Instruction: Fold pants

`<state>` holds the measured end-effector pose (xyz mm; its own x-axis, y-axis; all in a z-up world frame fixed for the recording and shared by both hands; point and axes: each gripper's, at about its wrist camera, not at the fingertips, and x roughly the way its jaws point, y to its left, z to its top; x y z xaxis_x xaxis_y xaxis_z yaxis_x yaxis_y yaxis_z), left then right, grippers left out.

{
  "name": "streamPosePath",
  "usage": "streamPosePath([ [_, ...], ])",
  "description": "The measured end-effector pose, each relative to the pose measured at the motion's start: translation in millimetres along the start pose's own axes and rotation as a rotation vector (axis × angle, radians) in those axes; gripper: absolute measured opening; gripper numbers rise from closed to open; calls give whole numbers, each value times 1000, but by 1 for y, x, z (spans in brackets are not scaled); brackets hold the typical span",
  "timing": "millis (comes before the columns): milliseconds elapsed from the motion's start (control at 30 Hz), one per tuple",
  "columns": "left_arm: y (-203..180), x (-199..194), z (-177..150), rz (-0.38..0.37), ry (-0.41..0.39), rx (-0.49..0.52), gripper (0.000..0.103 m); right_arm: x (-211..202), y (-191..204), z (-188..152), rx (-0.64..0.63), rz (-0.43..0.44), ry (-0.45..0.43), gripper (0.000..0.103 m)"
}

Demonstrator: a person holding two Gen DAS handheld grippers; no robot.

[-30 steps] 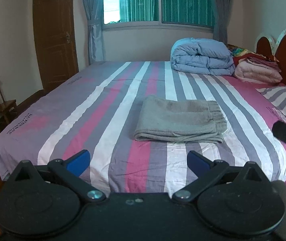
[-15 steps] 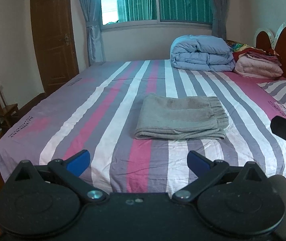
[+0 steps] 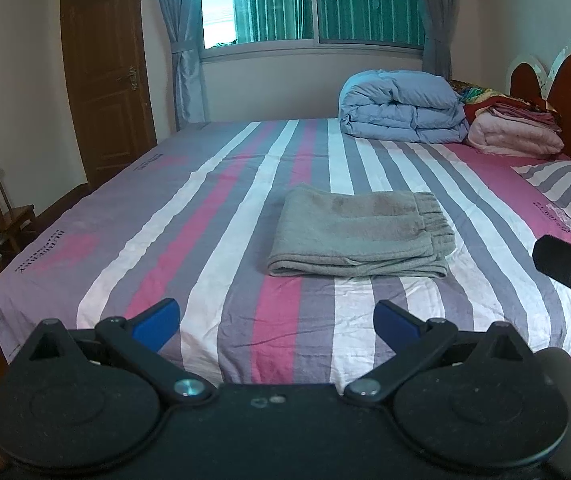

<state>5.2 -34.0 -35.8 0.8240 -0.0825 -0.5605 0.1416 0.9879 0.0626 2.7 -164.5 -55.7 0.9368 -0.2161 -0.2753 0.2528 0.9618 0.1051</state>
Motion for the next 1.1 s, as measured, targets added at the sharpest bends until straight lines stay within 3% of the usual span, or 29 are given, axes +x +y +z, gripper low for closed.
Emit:
streamPosePath([
  [600,-5,-1,0,-4,4,1,97,3,-3,0,-1,10,7,103],
  [833,-5,2,-2,-41,5,0,97,3,-3,0,-3,6,9,103],
  [1100,-5,1,-6,-73,-14,-30,93,12,0,-5,-30,-40,70,103],
])
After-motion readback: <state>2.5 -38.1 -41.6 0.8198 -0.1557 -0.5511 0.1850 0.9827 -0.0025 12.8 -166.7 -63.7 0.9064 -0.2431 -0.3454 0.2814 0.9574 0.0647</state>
